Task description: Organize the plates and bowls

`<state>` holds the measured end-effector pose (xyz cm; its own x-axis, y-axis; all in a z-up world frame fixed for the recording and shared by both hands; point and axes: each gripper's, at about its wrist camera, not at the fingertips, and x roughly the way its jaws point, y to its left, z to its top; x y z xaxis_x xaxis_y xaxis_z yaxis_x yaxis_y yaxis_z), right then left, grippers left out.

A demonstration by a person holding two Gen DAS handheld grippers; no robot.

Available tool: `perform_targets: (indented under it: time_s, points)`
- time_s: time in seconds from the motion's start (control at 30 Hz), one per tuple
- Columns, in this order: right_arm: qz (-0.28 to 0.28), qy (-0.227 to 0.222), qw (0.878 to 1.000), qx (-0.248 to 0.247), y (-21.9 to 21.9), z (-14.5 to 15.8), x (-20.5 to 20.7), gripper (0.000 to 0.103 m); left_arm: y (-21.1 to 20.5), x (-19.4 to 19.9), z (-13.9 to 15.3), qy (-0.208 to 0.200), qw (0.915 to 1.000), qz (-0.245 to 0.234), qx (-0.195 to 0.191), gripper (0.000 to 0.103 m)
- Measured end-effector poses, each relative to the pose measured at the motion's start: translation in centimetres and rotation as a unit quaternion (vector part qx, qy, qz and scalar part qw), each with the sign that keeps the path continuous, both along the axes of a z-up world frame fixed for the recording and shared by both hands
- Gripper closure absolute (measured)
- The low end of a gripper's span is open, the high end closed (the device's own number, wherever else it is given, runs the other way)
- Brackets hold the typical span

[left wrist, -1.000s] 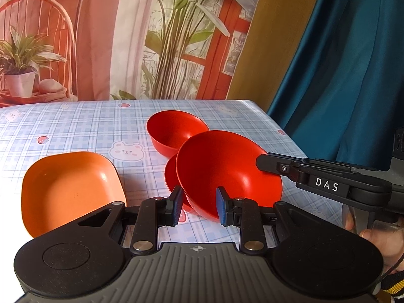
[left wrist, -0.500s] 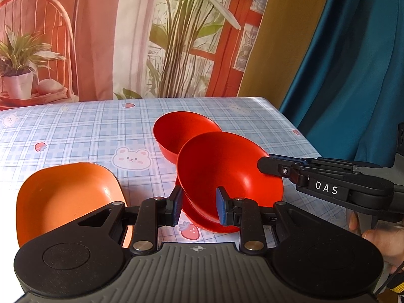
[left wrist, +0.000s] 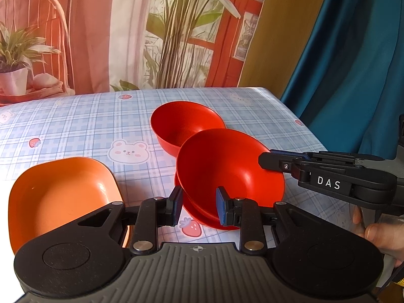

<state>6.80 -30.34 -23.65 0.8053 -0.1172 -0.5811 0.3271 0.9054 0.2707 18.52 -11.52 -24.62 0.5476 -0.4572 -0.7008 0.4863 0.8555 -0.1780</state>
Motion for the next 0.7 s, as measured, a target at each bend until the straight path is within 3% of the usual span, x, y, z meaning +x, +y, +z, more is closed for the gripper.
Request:
perform_targets:
  time_s: [0.7]
  points:
    - [-0.008, 0.024, 1.000, -0.011, -0.4, -1.8, 0.9, 0.094, -1.1, 0.6, -1.4, -0.003, 0.9996, -0.005, 0.028, 0.073]
